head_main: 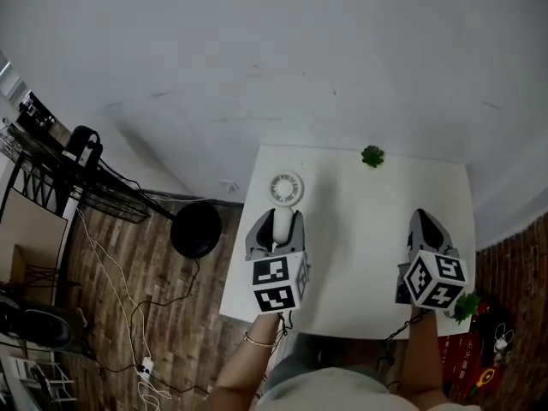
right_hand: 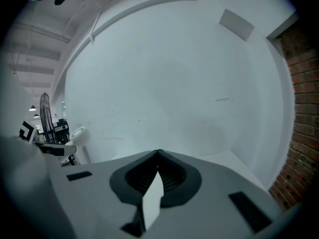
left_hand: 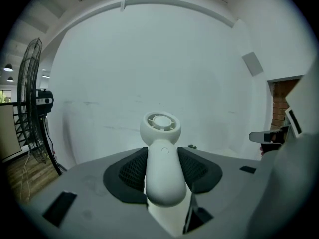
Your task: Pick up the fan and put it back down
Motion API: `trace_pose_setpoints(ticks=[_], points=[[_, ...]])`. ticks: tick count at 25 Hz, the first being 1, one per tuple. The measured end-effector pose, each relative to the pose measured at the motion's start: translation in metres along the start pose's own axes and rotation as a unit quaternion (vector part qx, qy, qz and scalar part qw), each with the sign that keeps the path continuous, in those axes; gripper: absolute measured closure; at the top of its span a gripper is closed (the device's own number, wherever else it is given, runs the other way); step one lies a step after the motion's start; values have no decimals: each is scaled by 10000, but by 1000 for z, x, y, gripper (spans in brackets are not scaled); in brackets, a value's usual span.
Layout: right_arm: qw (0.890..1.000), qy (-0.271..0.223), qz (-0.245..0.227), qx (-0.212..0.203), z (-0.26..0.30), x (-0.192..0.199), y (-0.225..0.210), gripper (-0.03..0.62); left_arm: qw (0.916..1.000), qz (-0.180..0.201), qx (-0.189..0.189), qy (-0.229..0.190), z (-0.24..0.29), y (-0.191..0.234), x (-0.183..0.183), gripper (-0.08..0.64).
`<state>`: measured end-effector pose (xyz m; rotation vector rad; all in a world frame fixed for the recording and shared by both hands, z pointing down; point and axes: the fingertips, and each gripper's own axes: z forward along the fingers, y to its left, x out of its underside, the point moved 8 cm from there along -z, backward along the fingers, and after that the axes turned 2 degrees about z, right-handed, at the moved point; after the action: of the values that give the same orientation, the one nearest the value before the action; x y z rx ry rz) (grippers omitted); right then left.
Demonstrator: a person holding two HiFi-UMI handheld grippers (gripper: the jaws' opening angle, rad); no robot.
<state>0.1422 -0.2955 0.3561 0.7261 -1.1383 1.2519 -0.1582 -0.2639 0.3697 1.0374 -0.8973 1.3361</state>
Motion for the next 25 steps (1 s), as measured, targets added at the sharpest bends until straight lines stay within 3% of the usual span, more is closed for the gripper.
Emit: trace_pose_setpoints(ticks=[10, 25], points=[[9971, 726, 51, 200, 12, 48, -12, 591, 9958, -144, 290, 857, 30, -12, 64, 371], [9894, 1409, 147, 316, 20, 102, -22, 591, 9805, -247, 565, 1867, 53, -24, 136, 371]])
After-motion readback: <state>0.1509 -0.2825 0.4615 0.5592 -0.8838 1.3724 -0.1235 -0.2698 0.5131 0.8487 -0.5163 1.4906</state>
